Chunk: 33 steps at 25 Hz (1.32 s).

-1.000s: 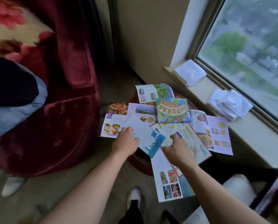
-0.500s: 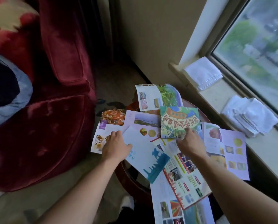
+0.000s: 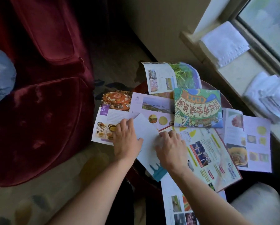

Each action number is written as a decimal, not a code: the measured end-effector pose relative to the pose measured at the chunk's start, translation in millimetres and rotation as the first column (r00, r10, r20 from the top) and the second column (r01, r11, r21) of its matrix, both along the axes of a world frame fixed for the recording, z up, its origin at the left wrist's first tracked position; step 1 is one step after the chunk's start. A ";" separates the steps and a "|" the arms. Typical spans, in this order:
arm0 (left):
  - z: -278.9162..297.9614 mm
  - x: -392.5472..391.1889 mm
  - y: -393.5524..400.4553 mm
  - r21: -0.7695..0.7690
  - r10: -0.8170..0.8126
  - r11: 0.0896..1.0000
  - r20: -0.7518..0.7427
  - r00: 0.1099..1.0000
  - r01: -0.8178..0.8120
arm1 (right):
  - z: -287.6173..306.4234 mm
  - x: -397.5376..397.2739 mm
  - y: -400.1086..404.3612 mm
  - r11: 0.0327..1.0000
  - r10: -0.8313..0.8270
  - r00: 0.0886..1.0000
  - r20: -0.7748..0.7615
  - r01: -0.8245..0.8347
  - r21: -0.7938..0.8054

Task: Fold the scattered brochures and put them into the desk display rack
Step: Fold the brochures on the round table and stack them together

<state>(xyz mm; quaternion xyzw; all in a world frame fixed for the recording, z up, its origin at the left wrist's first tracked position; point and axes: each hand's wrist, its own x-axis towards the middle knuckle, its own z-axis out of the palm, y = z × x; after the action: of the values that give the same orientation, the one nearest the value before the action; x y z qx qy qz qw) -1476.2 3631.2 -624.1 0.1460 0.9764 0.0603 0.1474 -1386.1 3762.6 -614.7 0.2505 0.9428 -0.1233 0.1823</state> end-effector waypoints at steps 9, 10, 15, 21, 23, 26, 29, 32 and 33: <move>0.5 -15.6 12.2 0.070 -0.350 0.936 0.077 0.934 0.345 | -4.7 -12.6 -1.7 0.992 -0.093 0.993 -0.077 0.086 -0.092; 1.1 -24.9 15.0 0.083 -0.405 0.914 0.108 0.908 0.398 | -4.9 -12.5 0.0 0.991 -0.093 0.993 -0.078 0.085 -0.102; 7.7 -48.2 11.7 0.074 -0.473 0.881 0.071 0.878 0.468 | -3.4 -10.0 3.1 0.992 -0.066 0.994 -0.087 0.056 -0.116; 11.3 -52.8 12.6 0.142 -0.477 0.872 0.025 0.879 0.469 | 2.8 -11.8 4.7 0.973 -0.152 0.972 -0.181 0.115 -0.201; 18.8 -56.7 14.6 0.200 -0.469 0.870 0.048 0.882 0.451 | 11.3 -12.3 6.1 0.965 -0.185 0.952 -0.243 0.129 -0.227; 36.2 -62.5 22.5 0.293 -0.409 0.884 0.105 0.906 0.365 | 31.1 -19.2 16.1 0.907 -0.298 0.932 -0.208 0.208 -0.366; 56.9 -58.0 30.4 0.382 -0.238 0.913 0.207 0.949 0.146 | 57.3 -31.4 31.9 0.718 -0.541 0.837 -0.085 0.406 -0.566; 76.5 -32.9 38.7 0.443 0.080 0.871 0.299 0.951 -0.213 | 81.0 -39.3 43.6 0.517 -0.703 0.711 0.005 0.515 -0.684; 81.3 -23.1 41.3 0.439 0.154 0.841 0.366 0.918 -0.316 | 89.4 -41.2 45.2 0.475 -0.734 0.679 0.016 0.530 -0.702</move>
<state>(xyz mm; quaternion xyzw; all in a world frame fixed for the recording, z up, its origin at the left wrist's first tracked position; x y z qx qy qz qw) -1499.3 3672.5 -542.8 0.0444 0.9029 0.3457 0.2517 -1427.3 3807.8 -525.3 0.4821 0.6877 -0.5395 0.0594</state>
